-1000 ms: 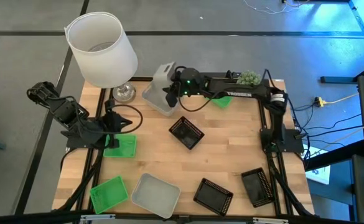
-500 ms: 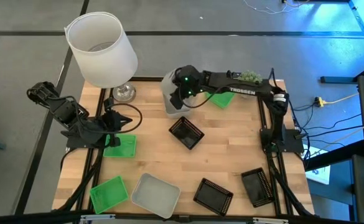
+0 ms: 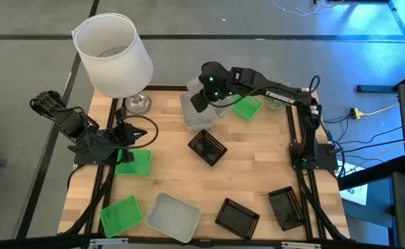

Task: Stack baskets by color
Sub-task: Stack the middle gray bin on the top gray bin

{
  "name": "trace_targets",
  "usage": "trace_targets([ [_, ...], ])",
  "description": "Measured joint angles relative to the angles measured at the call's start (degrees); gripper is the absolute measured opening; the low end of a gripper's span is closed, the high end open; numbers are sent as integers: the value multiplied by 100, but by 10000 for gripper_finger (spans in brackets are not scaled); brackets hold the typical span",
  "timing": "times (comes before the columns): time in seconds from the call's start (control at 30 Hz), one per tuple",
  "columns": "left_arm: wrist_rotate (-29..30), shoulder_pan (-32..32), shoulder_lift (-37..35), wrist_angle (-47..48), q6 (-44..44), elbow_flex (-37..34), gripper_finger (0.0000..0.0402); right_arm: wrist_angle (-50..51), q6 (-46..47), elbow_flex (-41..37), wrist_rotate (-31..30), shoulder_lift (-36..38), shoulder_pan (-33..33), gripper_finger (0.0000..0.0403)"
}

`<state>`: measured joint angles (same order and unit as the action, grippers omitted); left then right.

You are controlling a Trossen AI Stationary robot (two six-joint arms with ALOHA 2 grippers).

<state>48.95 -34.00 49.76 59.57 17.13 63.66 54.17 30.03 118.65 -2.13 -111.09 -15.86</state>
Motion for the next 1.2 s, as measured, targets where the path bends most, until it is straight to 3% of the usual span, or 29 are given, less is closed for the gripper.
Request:
trace_targets([
  [0.1,5,1,0,1,-115,0,0,111,732,0,-91,0,67,0],
  [0.3,244,1,0,102,-249,0,0,253,2616,0,-1071,0,262,0],
  [0.43,308,2,-4,136,-264,0,0,255,3715,0,-1304,0,338,0],
  [0.57,271,2,-4,145,-274,0,0,177,4382,0,-1707,0,341,0],
  [0.8,269,2,-4,148,-280,0,0,-1159,4471,-268,-2170,-18,263,0],
  [1.2,260,2,-7,178,-281,0,0,-1374,4428,-1034,-2131,-28,188,0],
])
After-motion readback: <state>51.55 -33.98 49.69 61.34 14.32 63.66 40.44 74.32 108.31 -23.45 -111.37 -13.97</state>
